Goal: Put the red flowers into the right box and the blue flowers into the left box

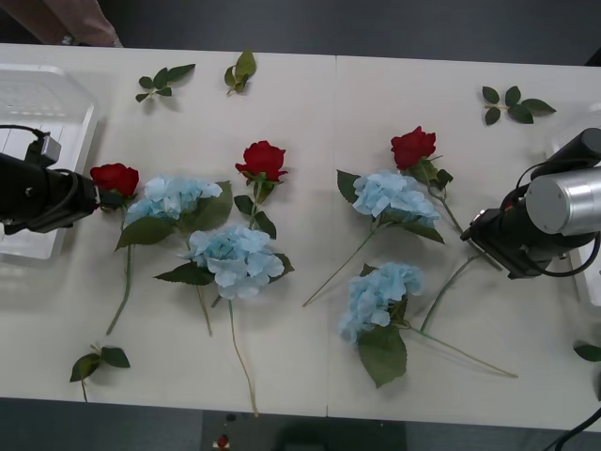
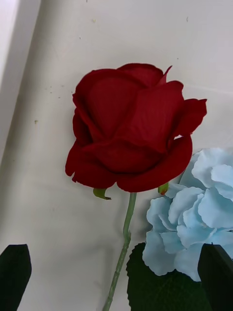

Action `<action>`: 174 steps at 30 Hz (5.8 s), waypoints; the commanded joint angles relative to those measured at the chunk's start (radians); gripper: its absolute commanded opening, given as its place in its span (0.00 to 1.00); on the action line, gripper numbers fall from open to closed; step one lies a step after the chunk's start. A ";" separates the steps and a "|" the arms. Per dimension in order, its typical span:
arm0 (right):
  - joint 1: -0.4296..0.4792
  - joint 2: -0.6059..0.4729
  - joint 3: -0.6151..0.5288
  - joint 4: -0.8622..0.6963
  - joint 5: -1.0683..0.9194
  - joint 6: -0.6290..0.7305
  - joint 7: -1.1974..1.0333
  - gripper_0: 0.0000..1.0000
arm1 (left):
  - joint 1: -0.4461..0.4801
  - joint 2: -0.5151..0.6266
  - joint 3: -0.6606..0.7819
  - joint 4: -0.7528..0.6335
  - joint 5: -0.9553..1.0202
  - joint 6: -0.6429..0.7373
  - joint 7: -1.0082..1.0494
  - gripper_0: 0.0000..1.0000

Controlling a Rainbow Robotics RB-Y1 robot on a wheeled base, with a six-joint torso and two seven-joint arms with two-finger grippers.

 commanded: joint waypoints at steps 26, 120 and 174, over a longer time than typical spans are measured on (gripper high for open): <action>-0.016 0.047 -0.003 0.041 0.040 -0.068 0.032 0.00 | -0.156 -0.087 -0.167 0.146 -0.099 -0.045 0.021 1.00; -0.230 -0.310 -0.333 0.651 -0.072 -0.317 1.340 1.00 | -0.334 -0.159 0.050 -0.235 0.125 -0.448 0.062 0.00; -0.272 -0.267 -0.568 0.205 -1.088 0.397 1.816 1.00 | -0.639 -0.759 -0.113 -0.037 0.039 -0.637 0.087 0.00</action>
